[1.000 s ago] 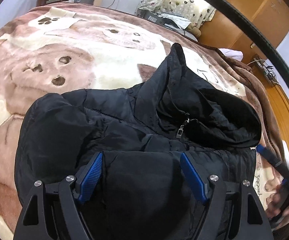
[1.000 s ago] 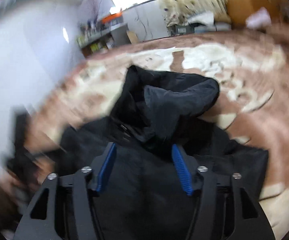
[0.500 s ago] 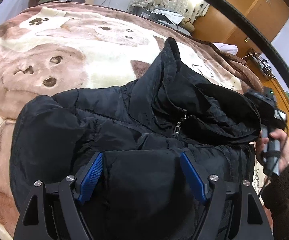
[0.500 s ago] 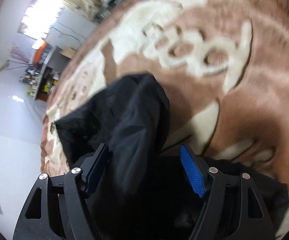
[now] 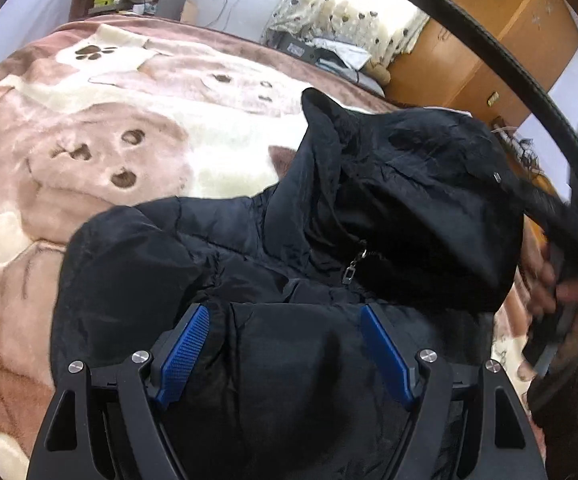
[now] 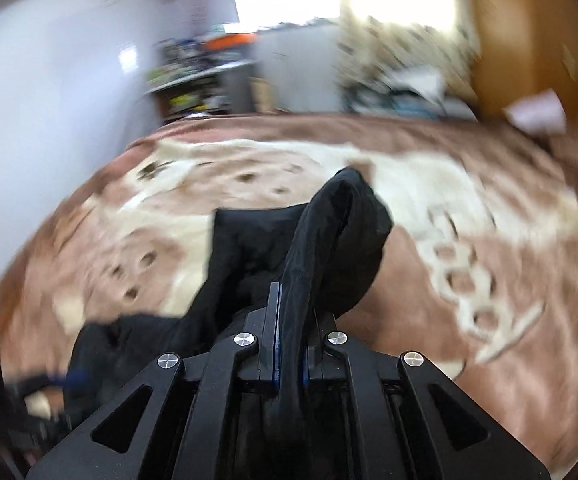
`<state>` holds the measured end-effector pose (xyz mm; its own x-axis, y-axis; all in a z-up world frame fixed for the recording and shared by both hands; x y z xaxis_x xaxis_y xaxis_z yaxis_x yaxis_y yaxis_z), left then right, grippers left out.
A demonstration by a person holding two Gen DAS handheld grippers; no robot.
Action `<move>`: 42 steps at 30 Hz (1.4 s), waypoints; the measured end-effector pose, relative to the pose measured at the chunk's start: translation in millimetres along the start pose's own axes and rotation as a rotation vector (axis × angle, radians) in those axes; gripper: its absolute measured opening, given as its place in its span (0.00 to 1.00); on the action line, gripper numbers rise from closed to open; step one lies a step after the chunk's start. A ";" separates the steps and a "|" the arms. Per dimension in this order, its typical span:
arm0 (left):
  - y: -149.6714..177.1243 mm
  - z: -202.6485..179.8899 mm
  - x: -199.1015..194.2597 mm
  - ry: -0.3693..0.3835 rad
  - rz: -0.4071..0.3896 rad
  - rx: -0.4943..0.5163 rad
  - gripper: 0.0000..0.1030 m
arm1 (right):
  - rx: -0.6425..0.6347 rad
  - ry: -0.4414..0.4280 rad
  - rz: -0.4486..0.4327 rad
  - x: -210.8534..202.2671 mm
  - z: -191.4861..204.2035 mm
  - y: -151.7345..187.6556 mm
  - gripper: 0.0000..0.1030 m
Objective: Fold large clothes
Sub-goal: 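Fold the held jacket side over toward the left tool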
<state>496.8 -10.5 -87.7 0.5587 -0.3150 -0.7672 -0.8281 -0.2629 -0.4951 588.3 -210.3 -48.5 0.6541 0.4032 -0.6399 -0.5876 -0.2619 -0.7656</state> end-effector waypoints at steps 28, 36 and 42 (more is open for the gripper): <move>5.5 72.7 -45.1 0.219 -0.011 -0.427 0.88 | -0.444 0.203 -0.073 -84.0 91.1 177.7 0.06; -1.0 67.1 -20.6 0.226 0.009 -0.501 0.86 | -0.117 0.006 -0.012 -101.2 77.2 184.9 0.22; -4.9 56.4 -13.2 0.223 0.032 -0.443 0.82 | 0.509 -0.233 -0.004 -113.9 2.0 186.1 0.67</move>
Point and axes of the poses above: each gripper's, at about its wrist camera, not at the fingertips, and x roughly the way its jaws point, z to its left, y to its underside, the point moved 6 cm from there along x, roughly the way its jaws point
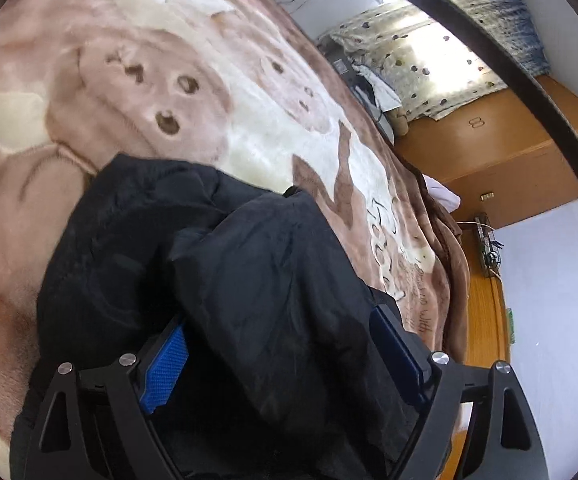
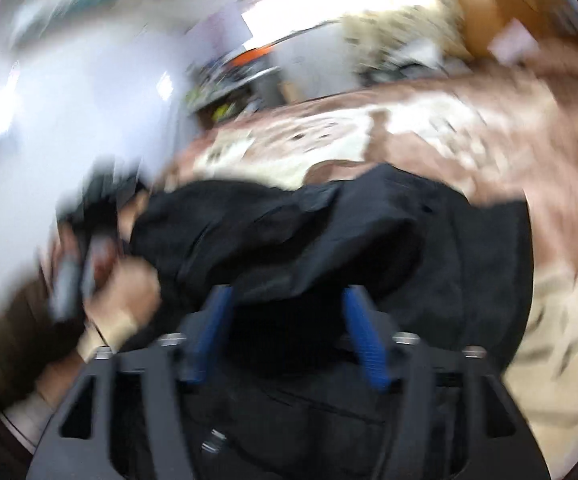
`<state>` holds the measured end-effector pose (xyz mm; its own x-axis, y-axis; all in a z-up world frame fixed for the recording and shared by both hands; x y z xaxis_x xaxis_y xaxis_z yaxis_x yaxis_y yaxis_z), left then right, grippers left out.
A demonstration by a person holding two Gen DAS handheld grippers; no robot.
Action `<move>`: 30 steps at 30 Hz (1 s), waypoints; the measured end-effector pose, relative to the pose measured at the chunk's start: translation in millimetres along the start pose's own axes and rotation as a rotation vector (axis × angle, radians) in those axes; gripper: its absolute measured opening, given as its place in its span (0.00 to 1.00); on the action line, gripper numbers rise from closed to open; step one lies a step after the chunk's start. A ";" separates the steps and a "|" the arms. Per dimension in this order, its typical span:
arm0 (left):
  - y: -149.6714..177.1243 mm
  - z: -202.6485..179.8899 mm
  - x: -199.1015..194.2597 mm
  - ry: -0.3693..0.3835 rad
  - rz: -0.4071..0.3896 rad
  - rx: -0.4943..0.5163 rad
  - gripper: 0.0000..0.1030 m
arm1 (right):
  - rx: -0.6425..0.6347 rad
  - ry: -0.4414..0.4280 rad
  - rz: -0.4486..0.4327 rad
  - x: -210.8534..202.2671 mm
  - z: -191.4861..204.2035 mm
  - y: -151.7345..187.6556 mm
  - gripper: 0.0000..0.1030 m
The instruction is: Fold large clothes
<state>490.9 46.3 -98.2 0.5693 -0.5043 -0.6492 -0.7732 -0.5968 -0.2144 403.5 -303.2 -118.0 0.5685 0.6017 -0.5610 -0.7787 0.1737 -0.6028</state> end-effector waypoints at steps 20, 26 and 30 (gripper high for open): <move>-6.1 1.8 10.0 -0.055 0.041 0.052 0.23 | 0.310 -0.010 -0.050 80.2 -33.3 -88.6 0.08; -9.8 -1.1 -12.7 -0.019 -0.005 0.097 0.20 | 0.047 0.042 -0.144 39.4 5.6 -88.2 0.07; 2.5 13.0 -11.5 -0.034 0.040 0.119 0.20 | 0.073 0.039 -0.059 45.6 -16.8 -60.6 0.07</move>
Point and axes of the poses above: each gripper's, at about its wrist camera, not at the fingertips, and x roughly the way its jaws point, z to its left, y to its underside, the point moved 6 cm from there along x, roughly the way its jaws point
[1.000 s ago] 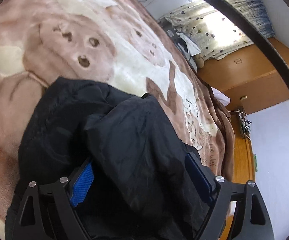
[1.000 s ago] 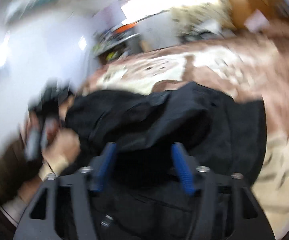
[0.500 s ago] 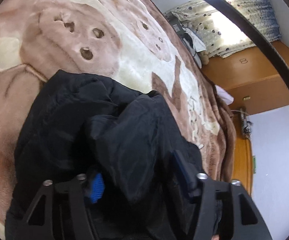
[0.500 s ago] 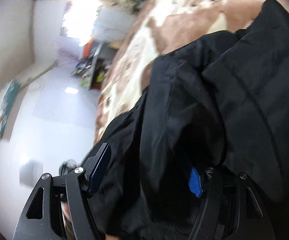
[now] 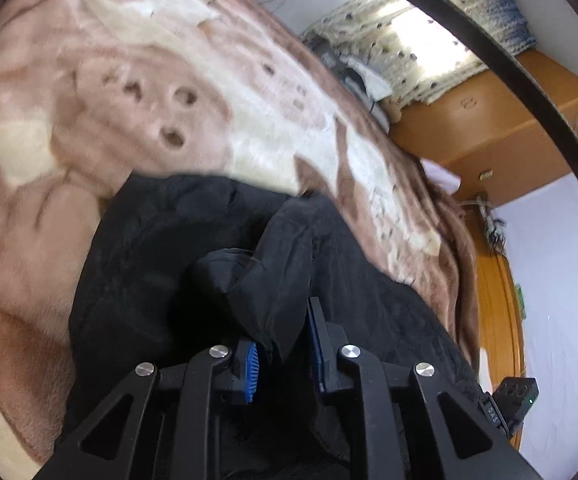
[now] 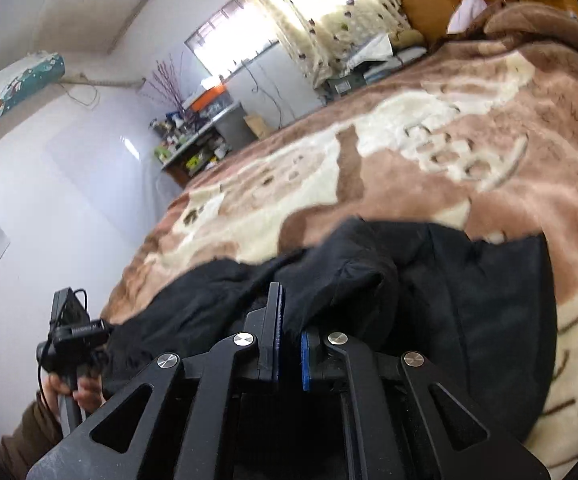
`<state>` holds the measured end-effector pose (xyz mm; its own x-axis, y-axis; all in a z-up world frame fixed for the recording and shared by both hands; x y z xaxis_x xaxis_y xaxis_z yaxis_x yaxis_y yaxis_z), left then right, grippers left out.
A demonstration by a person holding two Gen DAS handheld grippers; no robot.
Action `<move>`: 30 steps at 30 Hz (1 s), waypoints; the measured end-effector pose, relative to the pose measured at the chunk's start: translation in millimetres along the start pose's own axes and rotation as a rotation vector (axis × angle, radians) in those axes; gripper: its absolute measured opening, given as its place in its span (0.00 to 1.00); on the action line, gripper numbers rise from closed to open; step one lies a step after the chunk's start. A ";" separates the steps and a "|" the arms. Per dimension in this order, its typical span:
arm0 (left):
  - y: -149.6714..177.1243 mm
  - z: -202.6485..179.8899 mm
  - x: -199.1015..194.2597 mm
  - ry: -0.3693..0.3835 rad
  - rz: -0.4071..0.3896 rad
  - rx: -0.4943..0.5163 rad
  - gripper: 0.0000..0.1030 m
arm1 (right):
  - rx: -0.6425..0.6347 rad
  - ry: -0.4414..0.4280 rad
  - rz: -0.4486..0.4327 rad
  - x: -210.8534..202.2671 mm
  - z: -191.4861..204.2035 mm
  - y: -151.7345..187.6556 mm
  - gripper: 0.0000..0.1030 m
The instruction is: Fold large clothes
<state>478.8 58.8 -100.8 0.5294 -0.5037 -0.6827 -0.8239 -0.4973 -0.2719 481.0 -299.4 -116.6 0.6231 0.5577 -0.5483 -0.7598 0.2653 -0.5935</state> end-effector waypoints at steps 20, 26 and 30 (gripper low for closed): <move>20.1 -17.7 -38.8 -0.157 -0.107 0.214 0.66 | -0.137 0.240 -0.065 -53.3 21.9 19.1 0.42; 53.8 -64.6 5.7 -0.138 0.025 0.394 0.72 | -0.406 0.161 0.042 -4.4 88.9 49.3 0.43; 70.4 -51.9 43.6 -0.237 0.124 0.400 0.72 | -0.430 0.209 0.151 30.3 79.7 75.4 0.43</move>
Point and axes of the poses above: each gripper's, at about its wrist camera, not at the fingertips, and x roughly the way its jaws point, z to its left, y to its underside, the point moved 6 cm from there along x, roughly the way its jaws point
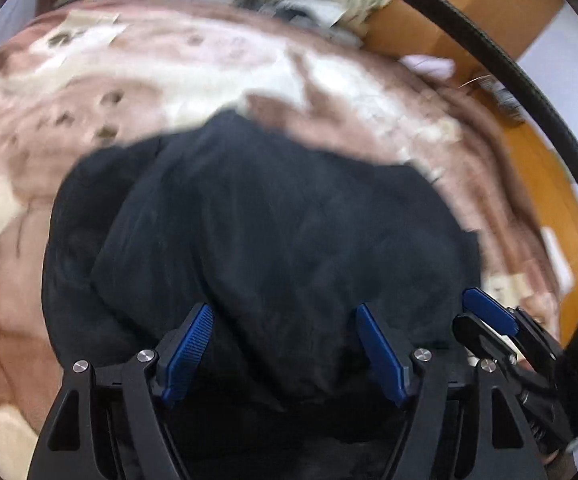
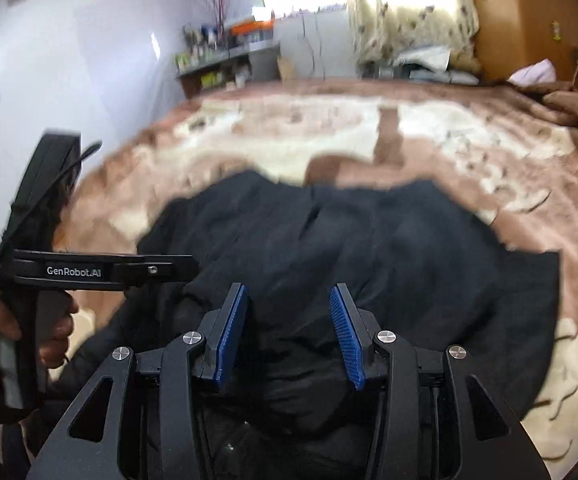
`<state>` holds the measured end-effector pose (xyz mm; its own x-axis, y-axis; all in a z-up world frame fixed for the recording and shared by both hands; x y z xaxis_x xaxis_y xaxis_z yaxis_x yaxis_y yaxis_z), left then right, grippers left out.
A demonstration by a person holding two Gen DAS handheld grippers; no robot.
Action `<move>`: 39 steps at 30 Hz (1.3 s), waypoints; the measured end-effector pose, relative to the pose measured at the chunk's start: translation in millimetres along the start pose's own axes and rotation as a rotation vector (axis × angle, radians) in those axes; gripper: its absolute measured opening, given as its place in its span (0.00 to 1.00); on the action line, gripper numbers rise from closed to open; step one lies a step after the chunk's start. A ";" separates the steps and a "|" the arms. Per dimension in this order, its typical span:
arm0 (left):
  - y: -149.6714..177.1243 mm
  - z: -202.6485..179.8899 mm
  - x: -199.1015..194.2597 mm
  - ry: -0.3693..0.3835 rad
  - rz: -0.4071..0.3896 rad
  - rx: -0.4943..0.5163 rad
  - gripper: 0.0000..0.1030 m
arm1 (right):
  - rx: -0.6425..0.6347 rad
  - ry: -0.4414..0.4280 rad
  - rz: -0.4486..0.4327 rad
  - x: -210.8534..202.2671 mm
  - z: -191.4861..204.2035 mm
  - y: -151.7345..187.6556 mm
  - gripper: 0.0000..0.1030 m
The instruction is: Fold large clothes
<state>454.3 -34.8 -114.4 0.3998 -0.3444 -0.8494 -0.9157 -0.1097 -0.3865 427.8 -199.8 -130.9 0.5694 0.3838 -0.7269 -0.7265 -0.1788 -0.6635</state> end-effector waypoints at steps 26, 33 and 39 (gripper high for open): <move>32.5 10.5 -6.5 -0.046 0.065 0.065 0.74 | -0.006 0.000 0.116 4.5 12.3 25.0 0.43; 49.1 31.1 22.0 -0.037 0.161 -0.072 0.74 | 0.040 0.082 0.243 51.6 3.2 39.5 0.44; 62.4 30.1 -20.7 -0.040 0.129 0.011 0.74 | 0.057 0.056 0.140 -4.5 2.7 27.5 0.44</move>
<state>390.1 -6.5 -131.7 0.2798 -0.3173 -0.9061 -0.9594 -0.0568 -0.2764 404.2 -204.0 -145.4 0.4803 0.3074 -0.8215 -0.8200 -0.1752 -0.5449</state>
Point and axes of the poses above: each gripper's, at about its wrist camera, not at the fingertips, and x roughly the way its jaws point, z to its left, y to its underside, the point moved 6 cm from there along x, roughly the way its jaws point
